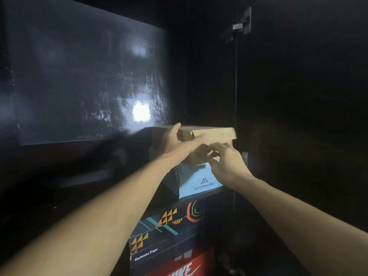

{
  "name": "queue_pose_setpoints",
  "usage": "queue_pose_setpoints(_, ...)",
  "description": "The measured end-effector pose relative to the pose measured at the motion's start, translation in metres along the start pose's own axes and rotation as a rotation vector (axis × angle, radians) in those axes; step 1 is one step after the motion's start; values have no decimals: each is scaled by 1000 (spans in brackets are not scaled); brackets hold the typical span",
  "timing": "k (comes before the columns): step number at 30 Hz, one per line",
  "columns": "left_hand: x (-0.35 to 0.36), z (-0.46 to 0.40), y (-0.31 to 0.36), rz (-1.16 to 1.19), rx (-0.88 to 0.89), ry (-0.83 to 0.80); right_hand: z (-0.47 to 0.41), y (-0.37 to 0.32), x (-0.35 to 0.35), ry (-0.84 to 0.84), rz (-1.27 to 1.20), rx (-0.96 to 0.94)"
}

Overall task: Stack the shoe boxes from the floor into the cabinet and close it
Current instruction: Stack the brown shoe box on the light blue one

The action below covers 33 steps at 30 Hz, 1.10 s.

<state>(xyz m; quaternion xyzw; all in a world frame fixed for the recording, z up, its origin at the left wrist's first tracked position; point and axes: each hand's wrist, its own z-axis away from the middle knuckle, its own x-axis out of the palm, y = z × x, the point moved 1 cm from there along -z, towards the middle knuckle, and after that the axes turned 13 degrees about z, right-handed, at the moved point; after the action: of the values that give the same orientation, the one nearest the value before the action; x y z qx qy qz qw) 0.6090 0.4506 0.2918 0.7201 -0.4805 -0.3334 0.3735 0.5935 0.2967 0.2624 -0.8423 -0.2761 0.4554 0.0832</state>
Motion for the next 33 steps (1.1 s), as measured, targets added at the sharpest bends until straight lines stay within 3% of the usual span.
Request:
queue_pose_setpoints(5, -6, -23, -19, -171, 34, 32, -17, 4, 9, -148, 157, -49)
queue_pose_setpoints(14, -3, -40, -29, -291, 40, 14, -22, 10, 10, -265, 255, -95)
queue_pose_setpoints(20, 1, -12, -13, -328, 31, 44, -4, 26, -16, -246, 213, -3)
queue_pose_setpoints(24, 12, 36, 11, -321, 124, 72, 28, 41, -48, -249, 216, 32)
queue_pose_setpoints(27, 34, 81, 20, -307, 56, -70, 62, 53, -82, -240, 242, 58)
queue_pose_setpoints(33, 95, 171, 25, -367, -159, -566, 143, 95, -145, -289, 274, 183)
